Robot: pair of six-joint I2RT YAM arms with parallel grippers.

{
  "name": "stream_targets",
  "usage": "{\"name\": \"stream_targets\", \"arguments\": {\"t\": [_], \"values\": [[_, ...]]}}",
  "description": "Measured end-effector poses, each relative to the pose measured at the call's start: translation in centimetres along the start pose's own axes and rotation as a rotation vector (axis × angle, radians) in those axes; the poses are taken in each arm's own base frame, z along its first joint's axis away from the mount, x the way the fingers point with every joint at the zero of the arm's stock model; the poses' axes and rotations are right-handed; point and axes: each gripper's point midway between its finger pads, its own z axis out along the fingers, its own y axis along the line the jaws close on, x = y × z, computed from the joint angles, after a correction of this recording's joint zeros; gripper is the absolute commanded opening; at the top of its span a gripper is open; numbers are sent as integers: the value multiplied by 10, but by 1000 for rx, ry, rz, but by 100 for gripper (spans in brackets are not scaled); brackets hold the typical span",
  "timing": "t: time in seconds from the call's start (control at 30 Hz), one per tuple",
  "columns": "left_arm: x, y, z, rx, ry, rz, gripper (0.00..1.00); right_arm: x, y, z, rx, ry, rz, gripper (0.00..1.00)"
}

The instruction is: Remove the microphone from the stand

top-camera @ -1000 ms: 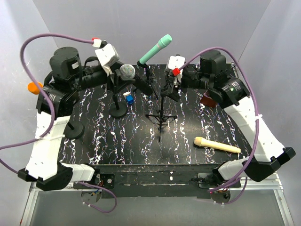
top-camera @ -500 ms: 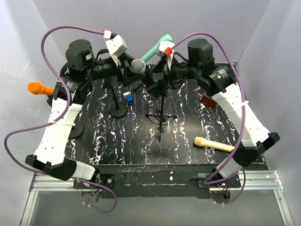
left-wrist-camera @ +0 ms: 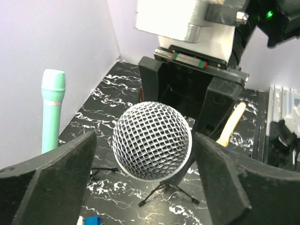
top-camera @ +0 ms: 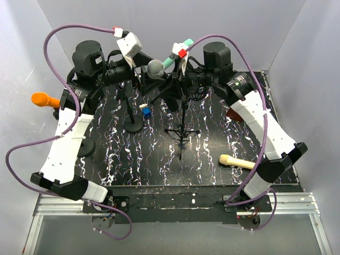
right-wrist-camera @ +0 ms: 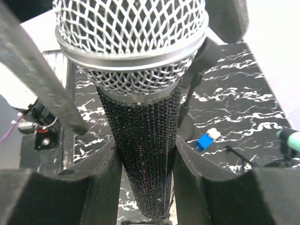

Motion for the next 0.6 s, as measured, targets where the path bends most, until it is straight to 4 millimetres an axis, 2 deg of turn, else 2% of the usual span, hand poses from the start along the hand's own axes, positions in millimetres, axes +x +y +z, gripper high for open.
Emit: {"name": "stream_targets", "arguments": {"t": [0.07, 0.2, 0.27, 0.33, 0.43, 0.53, 0.6], "values": [[-7, 7, -4, -43, 2, 48, 98, -8, -6, -1, 32, -22, -12, 1], [-36, 25, -21, -163, 11, 206, 98, -30, -21, -6, 121, -74, -54, 1], [-47, 30, -37, -231, 23, 302, 98, -50, -29, -14, 179, -116, -92, 1], [-48, 28, -55, -278, 54, 376, 98, -76, -35, -27, 242, -176, -143, 1], [-38, 14, -79, -299, 105, 430, 98, -107, -36, -54, 341, -239, -217, 1], [-33, 5, -90, -297, 129, 443, 98, -135, -36, -94, 488, -277, -314, 1], [-27, 3, -91, -287, 145, 452, 98, -148, -35, -129, 605, -281, -390, 1]]}}
